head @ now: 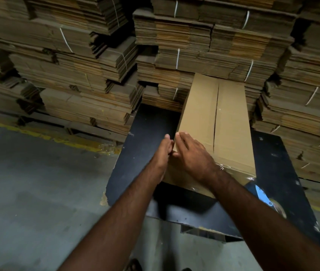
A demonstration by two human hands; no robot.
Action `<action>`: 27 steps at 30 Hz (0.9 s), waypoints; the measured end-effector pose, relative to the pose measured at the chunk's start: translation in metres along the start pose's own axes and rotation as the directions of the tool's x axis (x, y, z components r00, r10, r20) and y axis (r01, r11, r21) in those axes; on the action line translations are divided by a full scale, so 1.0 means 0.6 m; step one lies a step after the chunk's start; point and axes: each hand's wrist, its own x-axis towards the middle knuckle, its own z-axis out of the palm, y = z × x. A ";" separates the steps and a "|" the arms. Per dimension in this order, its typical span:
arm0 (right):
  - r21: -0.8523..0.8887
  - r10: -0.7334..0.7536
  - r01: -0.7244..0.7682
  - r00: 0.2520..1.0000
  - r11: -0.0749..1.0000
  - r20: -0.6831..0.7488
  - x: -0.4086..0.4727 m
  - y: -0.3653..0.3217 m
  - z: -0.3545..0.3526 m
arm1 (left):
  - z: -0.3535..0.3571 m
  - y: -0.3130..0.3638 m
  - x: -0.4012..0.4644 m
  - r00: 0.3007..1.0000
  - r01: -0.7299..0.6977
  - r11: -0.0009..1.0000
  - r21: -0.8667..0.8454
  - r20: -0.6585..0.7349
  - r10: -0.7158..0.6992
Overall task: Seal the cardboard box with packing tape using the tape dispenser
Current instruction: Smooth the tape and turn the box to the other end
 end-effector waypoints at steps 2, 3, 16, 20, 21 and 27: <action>0.023 0.006 -0.006 1.000 1.000 0.021 -0.006 0.000 -0.007 | -0.003 0.005 -0.002 0.998 -0.057 0.992 0.113 -0.032 0.061; 0.037 0.009 -0.010 0.999 0.999 0.033 -0.010 0.002 -0.009 | -0.007 0.002 -0.003 0.989 -0.133 0.974 0.184 -0.043 0.143; -0.079 0.180 -0.196 0.968 0.977 -0.177 -0.075 0.037 0.045 | -0.036 -0.051 0.040 0.735 -0.629 0.301 0.717 0.422 0.531; -0.045 0.123 -0.131 0.982 0.990 -0.146 -0.078 0.047 0.036 | -0.062 -0.047 0.042 0.706 -0.660 0.188 0.728 0.514 0.487; -0.002 0.123 -0.124 0.981 0.992 -0.148 -0.079 0.048 0.033 | -0.064 -0.044 0.039 0.716 -0.645 0.180 0.743 0.504 0.483; 0.028 0.304 -0.304 0.935 0.952 -0.184 -0.095 0.060 0.037 | -0.016 -0.022 0.037 0.732 -0.566 0.066 0.822 0.464 0.499</action>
